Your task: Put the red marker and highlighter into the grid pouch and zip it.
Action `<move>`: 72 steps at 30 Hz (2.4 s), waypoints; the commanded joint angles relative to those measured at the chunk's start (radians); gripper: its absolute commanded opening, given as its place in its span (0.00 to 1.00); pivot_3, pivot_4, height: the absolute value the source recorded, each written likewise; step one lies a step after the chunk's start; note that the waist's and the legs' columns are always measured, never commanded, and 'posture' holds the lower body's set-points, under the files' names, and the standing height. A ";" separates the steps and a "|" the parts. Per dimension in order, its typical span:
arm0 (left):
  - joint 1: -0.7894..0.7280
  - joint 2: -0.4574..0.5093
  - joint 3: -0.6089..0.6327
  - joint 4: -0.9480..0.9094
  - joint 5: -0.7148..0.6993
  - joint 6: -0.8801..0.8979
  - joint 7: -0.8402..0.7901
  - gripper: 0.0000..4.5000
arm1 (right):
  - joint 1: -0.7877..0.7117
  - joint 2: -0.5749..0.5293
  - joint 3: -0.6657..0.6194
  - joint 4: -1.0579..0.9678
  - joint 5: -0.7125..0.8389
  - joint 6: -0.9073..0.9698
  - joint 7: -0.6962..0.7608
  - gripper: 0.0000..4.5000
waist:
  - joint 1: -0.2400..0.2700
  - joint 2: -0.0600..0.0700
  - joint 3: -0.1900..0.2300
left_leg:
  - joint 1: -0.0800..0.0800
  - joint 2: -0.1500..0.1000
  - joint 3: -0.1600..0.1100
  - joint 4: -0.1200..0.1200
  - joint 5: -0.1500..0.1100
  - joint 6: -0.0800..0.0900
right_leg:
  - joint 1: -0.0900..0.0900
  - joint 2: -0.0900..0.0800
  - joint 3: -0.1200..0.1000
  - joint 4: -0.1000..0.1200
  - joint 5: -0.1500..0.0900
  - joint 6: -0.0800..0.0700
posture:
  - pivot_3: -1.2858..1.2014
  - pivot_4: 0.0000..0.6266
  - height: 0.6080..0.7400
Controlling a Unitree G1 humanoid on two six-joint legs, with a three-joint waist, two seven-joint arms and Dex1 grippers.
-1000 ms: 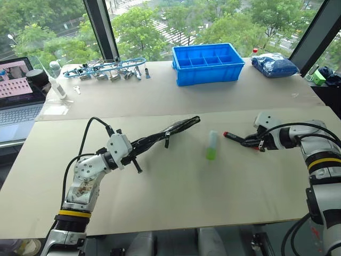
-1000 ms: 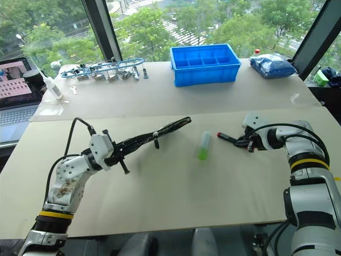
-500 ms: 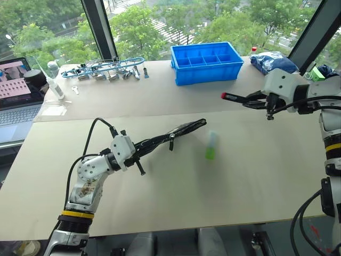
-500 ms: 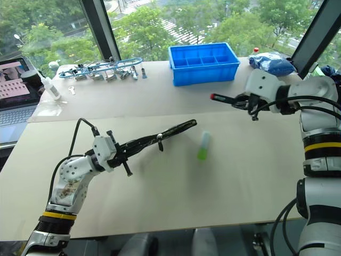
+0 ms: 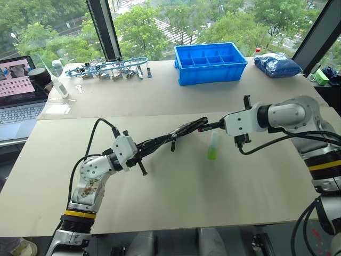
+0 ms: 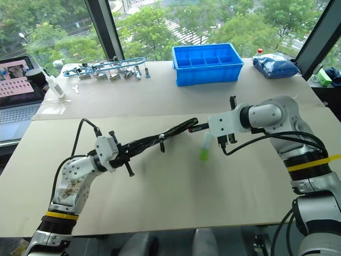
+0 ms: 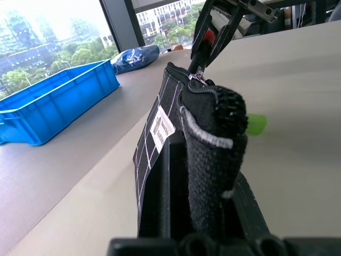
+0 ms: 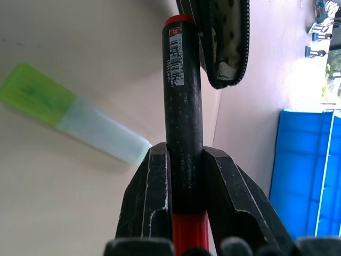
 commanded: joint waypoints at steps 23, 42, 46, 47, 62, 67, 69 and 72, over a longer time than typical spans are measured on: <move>-0.003 -0.011 0.002 -0.025 -0.012 -0.010 0.010 0.00 | -0.032 -0.037 -0.043 -0.089 0.047 0.048 0.039 0.11 | 0.012 0.000 0.000 | 0.000 0.000 0.000 0.000 -0.001 0.001 | 0.000 0.000 0.000 0.000 0.000 0.000 | 0.52 0.24 1.00; -0.015 -0.022 -0.006 -0.016 -0.011 -0.011 0.002 0.00 | -0.053 0.142 0.087 -0.131 -0.023 0.042 0.017 0.11 | 0.009 0.000 0.000 | 0.001 0.000 0.000 0.000 0.000 0.000 | 0.000 0.000 0.000 0.000 0.000 0.000 | 0.52 0.24 1.00; -0.014 -0.024 -0.007 -0.014 -0.011 -0.011 0.003 0.00 | -0.088 0.196 0.083 -0.130 -0.002 0.071 0.010 0.11 | 0.009 0.000 0.000 | 0.001 0.000 0.000 0.000 0.000 -0.001 | 0.000 0.000 0.000 0.000 0.000 0.000 | 0.52 0.24 1.00; -0.014 -0.024 -0.007 -0.013 -0.011 -0.011 0.003 0.00 | -0.093 0.207 0.081 -0.132 0.006 0.079 0.011 0.11 | 0.009 0.000 0.000 | 0.001 0.000 0.000 0.000 0.000 -0.001 | 0.000 0.000 0.000 0.000 0.000 0.000 | 0.52 0.24 1.00; -0.025 -0.031 -0.003 0.000 -0.007 -0.018 -0.002 0.00 | -0.087 0.318 0.084 -0.004 -0.016 0.066 -0.071 0.53 | 0.001 0.000 0.000 | 0.001 0.000 0.000 0.000 0.001 -0.001 | 0.000 0.000 0.000 0.001 0.000 0.000 | 0.52 0.24 1.00; -0.018 -0.028 0.000 -0.004 -0.007 -0.019 0.002 0.00 | -0.150 0.230 -0.014 0.071 0.098 0.076 -0.016 0.60 | 0.008 0.000 0.000 | 0.000 0.000 0.000 0.000 0.001 -0.001 | 0.000 0.000 -0.001 0.000 0.000 0.000 | 0.52 0.24 1.00; -0.014 -0.027 0.000 -0.006 -0.007 -0.019 0.004 0.00 | -0.171 0.196 -0.063 0.095 0.150 0.104 0.002 0.60 | 0.007 0.000 0.000 | 0.000 0.000 0.000 -0.001 0.001 -0.001 | 0.000 0.000 -0.001 0.000 0.000 0.000 | 0.52 0.24 1.00; -0.003 -0.026 0.001 -0.011 -0.006 -0.022 0.008 0.00 | -0.177 0.128 -0.187 0.111 0.286 0.264 0.050 0.60 | 0.006 0.000 0.000 | 0.001 0.000 0.000 -0.001 0.000 -0.001 | 0.000 0.000 0.000 -0.001 0.000 0.000 | 0.52 0.24 1.00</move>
